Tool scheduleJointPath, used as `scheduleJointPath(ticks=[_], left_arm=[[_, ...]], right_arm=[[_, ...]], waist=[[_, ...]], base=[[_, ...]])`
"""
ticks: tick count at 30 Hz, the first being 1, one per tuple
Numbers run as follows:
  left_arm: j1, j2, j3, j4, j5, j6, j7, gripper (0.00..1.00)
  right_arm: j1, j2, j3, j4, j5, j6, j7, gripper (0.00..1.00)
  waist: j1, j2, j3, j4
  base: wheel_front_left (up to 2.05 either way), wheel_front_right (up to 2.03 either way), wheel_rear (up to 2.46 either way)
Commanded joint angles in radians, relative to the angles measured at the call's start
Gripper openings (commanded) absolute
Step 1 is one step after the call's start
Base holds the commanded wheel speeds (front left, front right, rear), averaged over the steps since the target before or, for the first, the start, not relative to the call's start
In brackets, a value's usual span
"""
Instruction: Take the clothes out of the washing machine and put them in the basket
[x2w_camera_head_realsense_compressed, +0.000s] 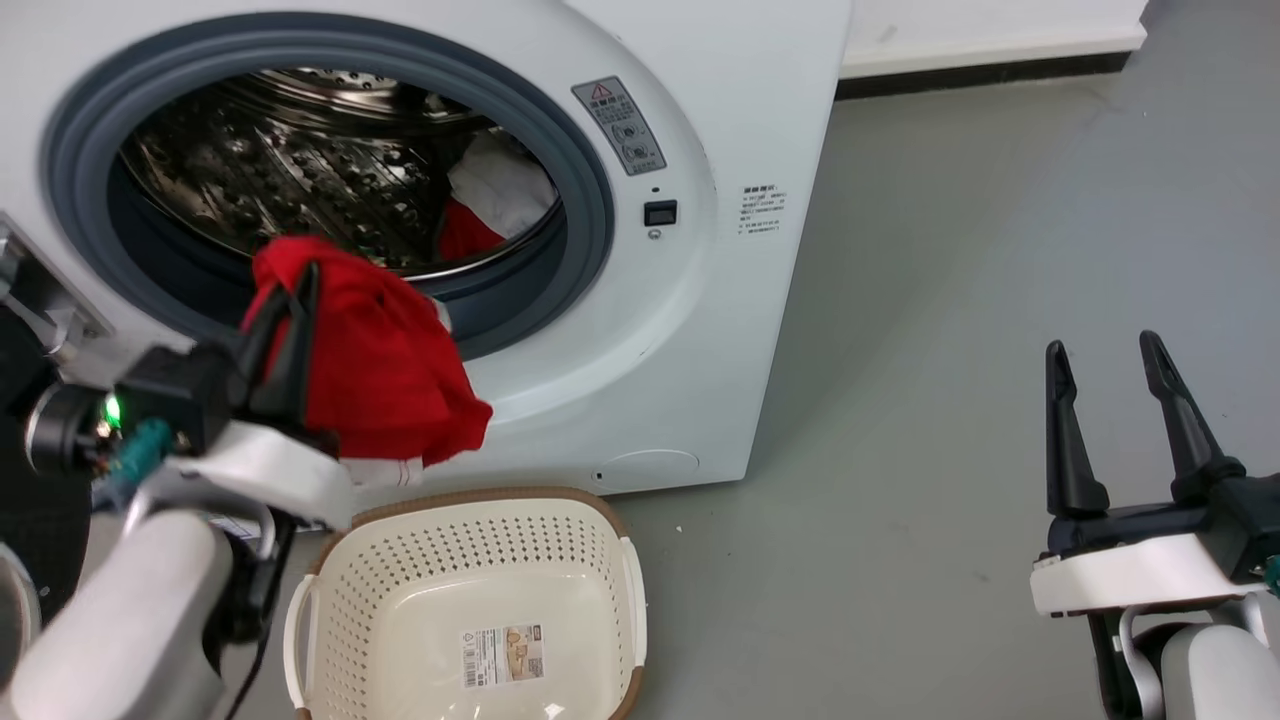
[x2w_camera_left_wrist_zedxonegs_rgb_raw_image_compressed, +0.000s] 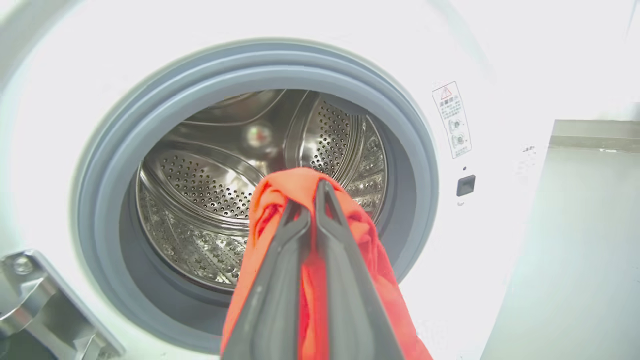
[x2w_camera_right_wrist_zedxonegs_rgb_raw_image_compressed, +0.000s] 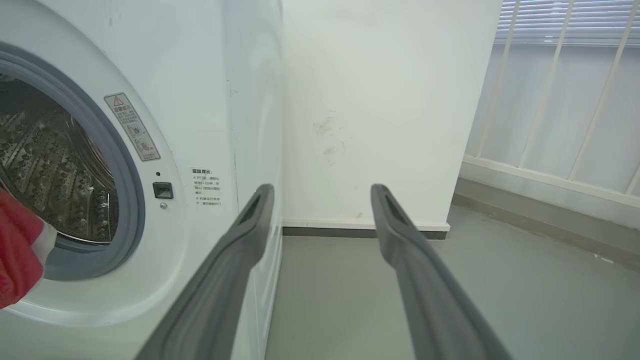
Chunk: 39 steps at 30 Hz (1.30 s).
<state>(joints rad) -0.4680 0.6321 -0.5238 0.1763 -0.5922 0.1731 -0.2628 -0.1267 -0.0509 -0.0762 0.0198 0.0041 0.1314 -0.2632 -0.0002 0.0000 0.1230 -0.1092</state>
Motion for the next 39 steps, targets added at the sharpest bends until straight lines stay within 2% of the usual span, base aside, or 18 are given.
scheduleJointPath(ticks=[1,6,13,21,27,28,39], left_arm=[[0.017,0.005,-0.002,-0.016,-0.001,0.009,-0.001,0.0],[0.118,0.0,-0.025,-0.094,-0.014,0.042,0.014,0.0],[0.171,-0.02,-0.058,-0.041,-0.032,0.027,0.029,0.0],[0.123,-0.087,-0.128,0.226,-0.029,-0.052,0.028,0.0],[0.044,-0.139,-0.161,0.437,-0.018,-0.111,0.031,0.0],[0.01,-0.153,-0.168,0.507,-0.011,-0.129,0.03,0.0],[-0.165,-0.207,-0.18,0.829,-0.003,-0.199,0.019,0.0]], right_arm=[[0.011,0.001,-0.001,0.004,0.002,-0.001,-0.002,1.0],[0.008,0.001,0.004,-0.001,0.011,-0.001,-0.002,1.0],[-0.018,0.001,0.013,-0.011,0.015,-0.001,-0.002,1.0],[-0.055,0.001,0.023,-0.029,0.02,-0.001,-0.002,1.0],[-0.098,0.001,0.015,-0.064,0.033,-0.001,-0.002,1.0],[-0.11,0.002,0.012,-0.072,0.037,-0.001,-0.002,1.0],[-0.158,0.001,-0.014,-0.113,0.064,-0.001,-0.002,1.0]], waist=[[0.0002,0.0,-0.006,0.003],[0.0002,0.0,0.0,0.005],[0.0002,0.0,0.062,-0.011],[0.0002,0.0,0.171,-0.053],[0.0002,0.0,0.281,-0.091],[0.0002,0.0,0.317,-0.104],[0.0002,0.0,0.488,-0.152]], base=[[0.0,0.0,0.0],[0.0,0.0,0.0],[0.0,0.0,0.0],[0.0,0.0,0.0],[0.0,0.0,0.0],[0.0,0.0,0.0],[0.0,0.0,0.0]])
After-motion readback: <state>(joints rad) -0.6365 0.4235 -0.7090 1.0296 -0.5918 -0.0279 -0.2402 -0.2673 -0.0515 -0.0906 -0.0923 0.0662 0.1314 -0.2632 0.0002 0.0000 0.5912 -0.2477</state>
